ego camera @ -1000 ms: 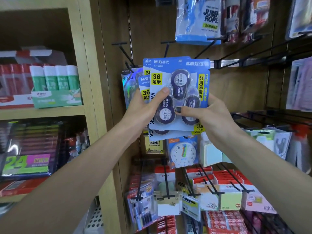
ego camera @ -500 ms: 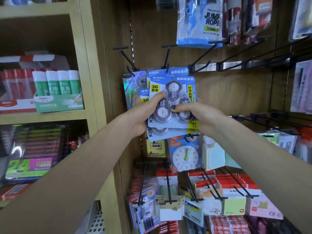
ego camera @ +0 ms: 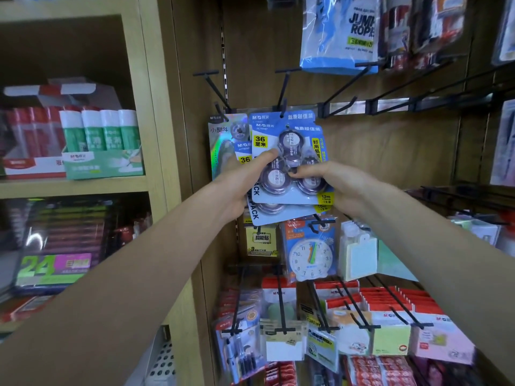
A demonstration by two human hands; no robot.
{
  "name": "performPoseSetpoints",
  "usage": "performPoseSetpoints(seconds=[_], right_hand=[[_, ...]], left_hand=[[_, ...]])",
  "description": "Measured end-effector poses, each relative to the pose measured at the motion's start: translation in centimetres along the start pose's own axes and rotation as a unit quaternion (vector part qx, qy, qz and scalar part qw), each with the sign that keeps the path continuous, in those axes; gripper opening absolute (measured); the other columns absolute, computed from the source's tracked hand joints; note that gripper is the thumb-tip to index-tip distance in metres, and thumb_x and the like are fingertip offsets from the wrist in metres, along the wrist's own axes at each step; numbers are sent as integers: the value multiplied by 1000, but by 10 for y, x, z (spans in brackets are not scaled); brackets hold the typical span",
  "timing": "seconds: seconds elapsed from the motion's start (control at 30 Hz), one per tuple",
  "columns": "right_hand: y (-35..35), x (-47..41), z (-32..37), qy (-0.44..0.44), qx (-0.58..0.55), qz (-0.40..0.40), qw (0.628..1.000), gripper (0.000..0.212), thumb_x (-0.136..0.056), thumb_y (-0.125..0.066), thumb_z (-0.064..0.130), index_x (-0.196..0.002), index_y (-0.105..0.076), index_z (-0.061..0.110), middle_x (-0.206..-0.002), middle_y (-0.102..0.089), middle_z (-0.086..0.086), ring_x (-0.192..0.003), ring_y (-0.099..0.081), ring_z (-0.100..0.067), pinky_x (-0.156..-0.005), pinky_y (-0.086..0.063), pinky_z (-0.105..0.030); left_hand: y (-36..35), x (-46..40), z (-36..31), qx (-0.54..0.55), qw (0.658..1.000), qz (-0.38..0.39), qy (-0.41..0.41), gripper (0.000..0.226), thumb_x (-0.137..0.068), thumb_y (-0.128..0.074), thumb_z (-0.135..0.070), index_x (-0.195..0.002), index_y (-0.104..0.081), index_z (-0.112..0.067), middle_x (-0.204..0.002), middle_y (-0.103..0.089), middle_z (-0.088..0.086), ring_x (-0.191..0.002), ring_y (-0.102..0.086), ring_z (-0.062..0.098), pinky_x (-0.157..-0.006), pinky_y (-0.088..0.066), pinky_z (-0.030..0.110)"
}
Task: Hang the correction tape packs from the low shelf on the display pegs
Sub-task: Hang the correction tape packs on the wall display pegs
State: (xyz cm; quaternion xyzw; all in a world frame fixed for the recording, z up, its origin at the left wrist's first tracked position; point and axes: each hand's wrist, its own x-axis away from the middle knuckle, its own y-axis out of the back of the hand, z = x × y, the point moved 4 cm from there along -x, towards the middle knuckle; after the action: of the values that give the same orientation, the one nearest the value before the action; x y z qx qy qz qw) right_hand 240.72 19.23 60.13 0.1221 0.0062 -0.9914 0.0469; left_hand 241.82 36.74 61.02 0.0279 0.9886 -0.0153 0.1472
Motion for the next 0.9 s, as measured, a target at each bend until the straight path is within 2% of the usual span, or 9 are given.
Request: performPoseSetpoints(seconds=[0.07,0.13,0.3,0.43,0.57,0.63,0.7,0.8,0.9], right_hand=[[2,7,-5,17,1,2,1000,47,-73,-87,14,-118,-76,12,-114,-79,-13,-110,-74,-35,-101,-57,-54],[4,18,-11,36,8,21,999,39,-84,-80,11,-122,-74,12,-116,-79,-12,-110,-75,-32,-99,-59,-49],[8,45,-15,93,4,40,995,48,-87,-76,2,-132,-64,15,-121,-77,-8,-112,-74,-28,-95,-61,-43],[12,48,-16,125,18,20,992,51,-86,-78,4,-132,-61,17,-121,-77,-8,-114,-73,-30,-103,-55,-53],[13,45,-15,156,10,-15,988,53,-83,-80,0,-131,-59,11,-118,-77,-11,-111,-74,-31,-92,-61,-44],[14,43,-13,175,6,-37,984,52,-82,-80,-2,-128,-60,8,-113,-79,-10,-103,-77,-27,-82,-63,-37],[14,42,-11,189,3,-53,981,51,-82,-78,-5,-127,-60,8,-111,-79,-9,-100,-77,-23,-82,-64,-37],[13,40,-9,197,-10,-62,978,50,-82,-78,-6,-127,-61,10,-111,-80,-6,-101,-78,-23,-83,-64,-37],[11,40,-9,196,-21,-57,979,49,-82,-78,-5,-126,-62,11,-108,-81,-4,-98,-79,-22,-78,-64,-33]], left_hand=[[3,2,7,8,1000,-8,-19,92,-68,-90,-48,-146,-51,-21,-124,-77,2,-103,-79,22,-83,-67,45],[5,5,12,15,999,-12,-43,81,-66,-91,-39,-136,-58,-15,-119,-79,6,-105,-79,26,-88,-65,49],[5,21,7,14,994,-5,-106,62,-70,-88,-11,-126,-63,-11,-111,-81,7,-104,-78,27,-98,-61,52],[2,27,-4,-4,989,-8,-151,57,-70,-85,-1,-120,-61,-15,-109,-80,6,-106,-77,26,-102,-58,53],[-3,28,-14,-21,985,-3,-171,60,-68,-82,-2,-123,-60,-12,-112,-78,11,-107,-76,29,-100,-60,49],[-4,26,-18,-33,984,3,-174,57,-76,-81,0,-126,-59,-15,-112,-79,7,-105,-76,23,-97,-60,44],[-5,23,-22,-49,984,15,-172,60,-77,-84,-5,-127,-57,-24,-113,-79,-1,-104,-76,15,-96,-59,40],[-6,22,-24,-70,986,34,-150,66,-78,-90,-17,-127,-51,-38,-117,-77,-10,-110,-75,11,-103,-57,48],[-5,21,-26,-64,986,34,-153,82,-79,-90,-13,-142,-44,-38,-121,-78,-8,-113,-75,14,-105,-56,50]])
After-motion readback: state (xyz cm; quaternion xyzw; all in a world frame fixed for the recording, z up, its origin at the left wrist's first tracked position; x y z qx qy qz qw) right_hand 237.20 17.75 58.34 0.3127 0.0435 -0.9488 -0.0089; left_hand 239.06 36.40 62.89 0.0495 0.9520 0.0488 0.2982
